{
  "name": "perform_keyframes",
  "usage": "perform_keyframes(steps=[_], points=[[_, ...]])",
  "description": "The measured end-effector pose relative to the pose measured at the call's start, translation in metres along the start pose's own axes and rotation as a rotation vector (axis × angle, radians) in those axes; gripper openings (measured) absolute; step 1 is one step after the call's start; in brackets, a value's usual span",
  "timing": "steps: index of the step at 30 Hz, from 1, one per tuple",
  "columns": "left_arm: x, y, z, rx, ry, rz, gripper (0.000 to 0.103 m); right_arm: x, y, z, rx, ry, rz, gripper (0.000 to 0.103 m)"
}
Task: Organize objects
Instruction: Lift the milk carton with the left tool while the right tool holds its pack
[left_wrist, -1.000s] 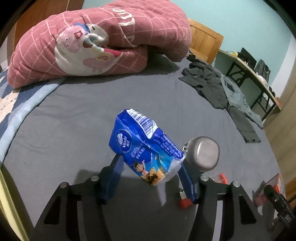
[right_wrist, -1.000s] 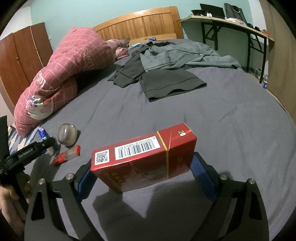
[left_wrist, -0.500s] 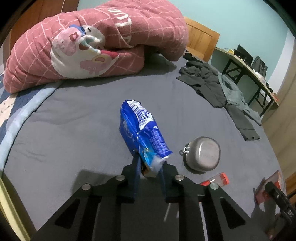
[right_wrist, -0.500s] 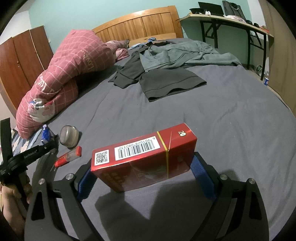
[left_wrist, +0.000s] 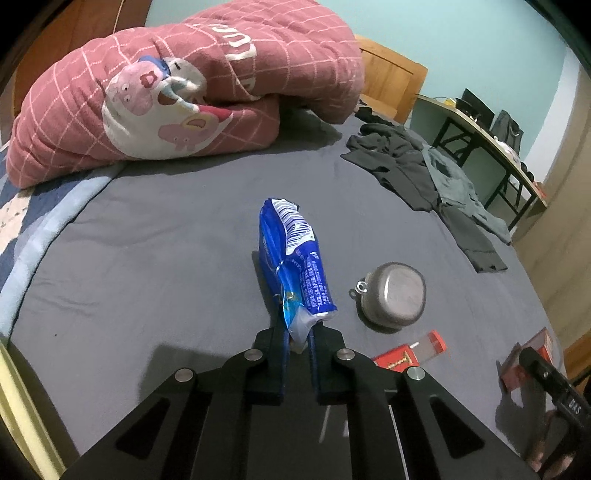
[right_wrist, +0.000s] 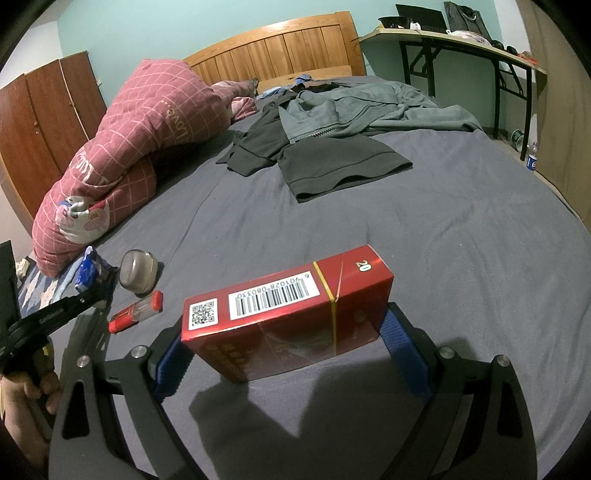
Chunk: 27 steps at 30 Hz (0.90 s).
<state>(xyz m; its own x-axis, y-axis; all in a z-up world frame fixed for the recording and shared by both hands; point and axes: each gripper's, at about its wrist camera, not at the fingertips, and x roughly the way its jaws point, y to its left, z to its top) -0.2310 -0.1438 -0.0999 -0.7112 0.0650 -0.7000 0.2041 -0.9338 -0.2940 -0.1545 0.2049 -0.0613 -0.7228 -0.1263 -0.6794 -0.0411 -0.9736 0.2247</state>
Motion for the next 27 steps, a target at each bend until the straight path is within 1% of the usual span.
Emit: perform_keyframes(steps=[3, 7, 10, 16, 21, 27], points=[[-0.008, -0.004, -0.003, 0.03, -0.009, 0.004, 0.007, -0.001, -0.001, 0.0, 0.008, -0.003, -0.021, 0.093], [-0.024, -0.017, -0.012, 0.123, -0.027, 0.031, 0.007, -0.002, -0.005, 0.0, 0.026, -0.003, -0.025, 0.093], [-0.035, -0.022, -0.017, 0.156, -0.032, 0.04, 0.007, -0.007, -0.003, -0.001, 0.023, -0.005, -0.038, 0.092], [-0.064, -0.021, -0.03, 0.176, -0.031, 0.032, 0.007, -0.021, -0.002, -0.002, 0.017, -0.016, -0.033, 0.092], [-0.089, -0.017, -0.041, 0.178, -0.027, 0.019, 0.007, -0.035, 0.005, -0.007, 0.009, -0.004, -0.055, 0.092], [-0.127, -0.011, -0.047, 0.145, -0.034, -0.005, 0.007, -0.082, 0.024, -0.012, -0.022, -0.01, -0.06, 0.092]])
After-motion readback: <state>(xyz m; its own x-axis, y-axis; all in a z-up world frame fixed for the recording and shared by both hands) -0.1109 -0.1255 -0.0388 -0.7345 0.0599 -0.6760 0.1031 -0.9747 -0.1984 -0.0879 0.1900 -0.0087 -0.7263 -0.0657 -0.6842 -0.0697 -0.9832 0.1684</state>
